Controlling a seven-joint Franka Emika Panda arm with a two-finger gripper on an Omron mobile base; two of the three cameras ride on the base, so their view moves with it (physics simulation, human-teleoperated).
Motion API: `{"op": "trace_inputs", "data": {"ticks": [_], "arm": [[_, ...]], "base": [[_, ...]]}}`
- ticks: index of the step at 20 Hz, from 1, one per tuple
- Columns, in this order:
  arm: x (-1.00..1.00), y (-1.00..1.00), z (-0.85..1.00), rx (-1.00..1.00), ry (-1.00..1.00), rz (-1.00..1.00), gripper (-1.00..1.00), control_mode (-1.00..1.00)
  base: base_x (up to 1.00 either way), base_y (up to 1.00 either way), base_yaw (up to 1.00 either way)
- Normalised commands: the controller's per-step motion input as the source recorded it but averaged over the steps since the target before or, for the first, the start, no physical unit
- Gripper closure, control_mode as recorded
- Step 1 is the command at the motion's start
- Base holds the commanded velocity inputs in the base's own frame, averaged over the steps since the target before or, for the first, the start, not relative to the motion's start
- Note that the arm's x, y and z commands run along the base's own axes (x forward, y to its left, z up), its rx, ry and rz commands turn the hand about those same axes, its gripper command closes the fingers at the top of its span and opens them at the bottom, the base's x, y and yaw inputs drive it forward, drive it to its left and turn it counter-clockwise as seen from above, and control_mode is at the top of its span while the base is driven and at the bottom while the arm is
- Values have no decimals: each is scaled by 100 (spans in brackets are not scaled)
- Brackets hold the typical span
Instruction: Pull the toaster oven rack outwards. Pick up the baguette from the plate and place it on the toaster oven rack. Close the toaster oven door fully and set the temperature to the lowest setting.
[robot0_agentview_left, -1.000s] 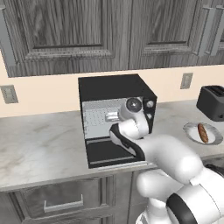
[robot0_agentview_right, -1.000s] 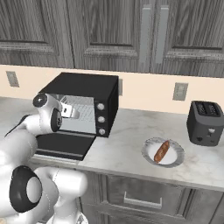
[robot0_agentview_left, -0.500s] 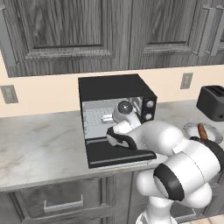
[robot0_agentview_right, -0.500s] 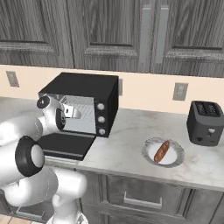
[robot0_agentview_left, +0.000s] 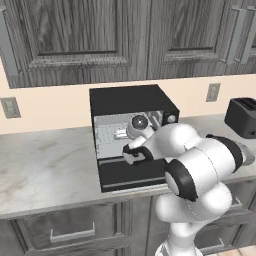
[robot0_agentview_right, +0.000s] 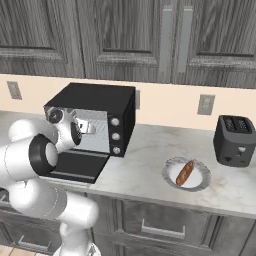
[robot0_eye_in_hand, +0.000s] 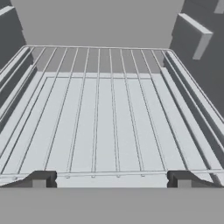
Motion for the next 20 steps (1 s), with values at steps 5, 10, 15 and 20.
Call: {"op": "trace_inputs", "data": {"ticks": [5, 10, 15, 20], "arm": [[34, 6, -21, 0, 0, 0, -100, -100], [14, 10, -25, 0, 1, 0, -100, -100], [1, 12, -33, 0, 9, 0, -100, -100], [0, 11, -32, 0, 12, 0, -100, -100]], "base": [[0, 0, 0], [0, 0, 0], [0, 0, 0], [0, 0, 0]]}}
